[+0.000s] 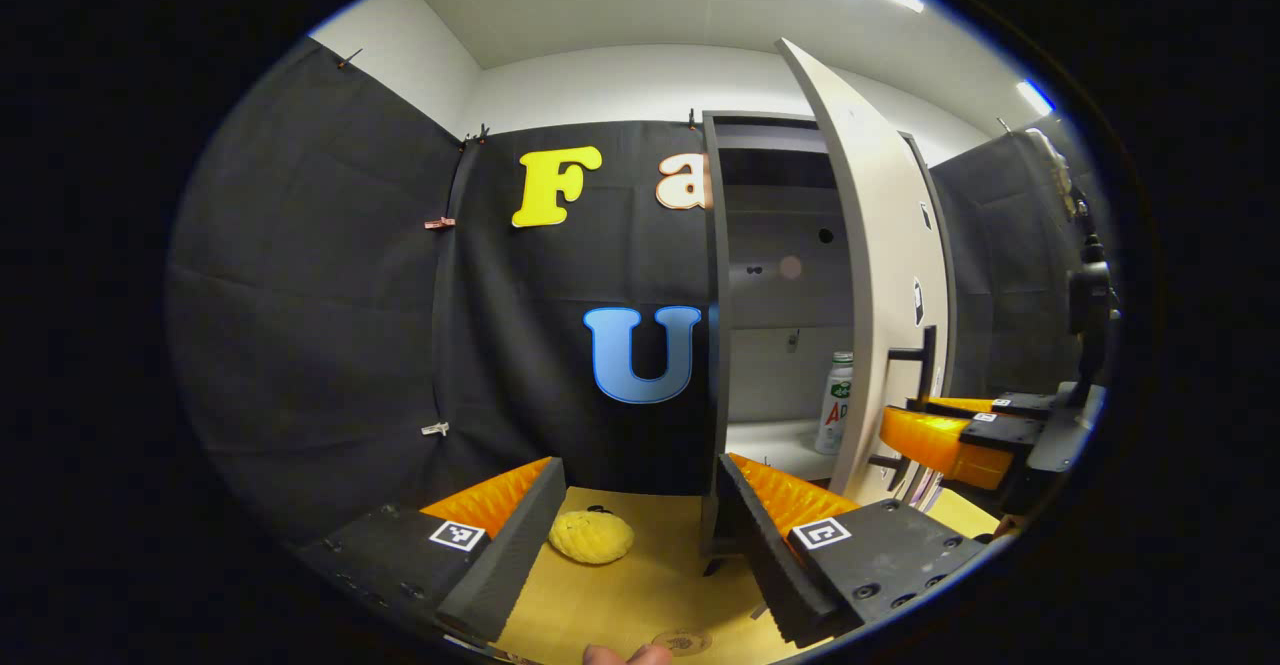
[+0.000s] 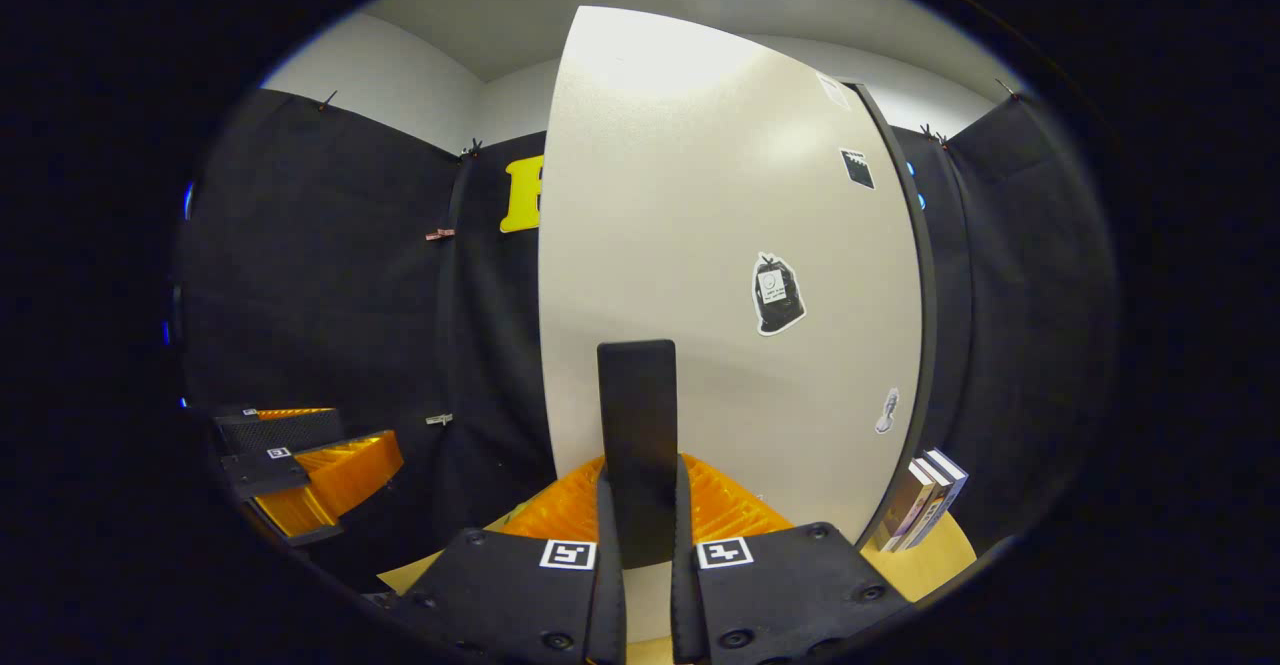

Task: Open the cabinet door with the right hand, grasp the bottle in the cabinet with the left hand and place it on the coaster, then close the cabinet door with the right hand.

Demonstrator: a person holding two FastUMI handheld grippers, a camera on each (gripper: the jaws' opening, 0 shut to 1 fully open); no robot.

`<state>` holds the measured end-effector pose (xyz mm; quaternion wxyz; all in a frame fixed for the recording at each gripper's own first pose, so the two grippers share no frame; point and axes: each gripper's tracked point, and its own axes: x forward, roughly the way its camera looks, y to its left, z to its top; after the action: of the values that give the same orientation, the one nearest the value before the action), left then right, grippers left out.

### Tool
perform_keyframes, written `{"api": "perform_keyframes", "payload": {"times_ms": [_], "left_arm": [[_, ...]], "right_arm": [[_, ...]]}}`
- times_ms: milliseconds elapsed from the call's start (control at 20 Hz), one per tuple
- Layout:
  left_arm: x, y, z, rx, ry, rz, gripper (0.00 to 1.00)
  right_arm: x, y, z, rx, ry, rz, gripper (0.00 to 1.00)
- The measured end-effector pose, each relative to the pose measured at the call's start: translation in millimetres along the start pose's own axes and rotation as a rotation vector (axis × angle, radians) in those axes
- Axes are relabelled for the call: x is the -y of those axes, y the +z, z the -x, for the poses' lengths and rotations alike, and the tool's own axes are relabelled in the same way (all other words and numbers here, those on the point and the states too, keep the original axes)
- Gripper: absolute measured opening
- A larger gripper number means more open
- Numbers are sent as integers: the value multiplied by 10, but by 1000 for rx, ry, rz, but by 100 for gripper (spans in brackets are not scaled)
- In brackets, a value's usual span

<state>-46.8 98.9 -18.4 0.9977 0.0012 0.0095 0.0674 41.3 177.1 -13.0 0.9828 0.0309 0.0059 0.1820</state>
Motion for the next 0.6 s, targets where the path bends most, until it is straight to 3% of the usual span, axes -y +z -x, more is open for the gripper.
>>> {"api": "perform_keyframes", "payload": {"times_ms": [600], "left_arm": [[565, 42, -102, 1, -125, 20, 95]], "right_arm": [[640, 105, 683, -36, -78, 24, 21]]}}
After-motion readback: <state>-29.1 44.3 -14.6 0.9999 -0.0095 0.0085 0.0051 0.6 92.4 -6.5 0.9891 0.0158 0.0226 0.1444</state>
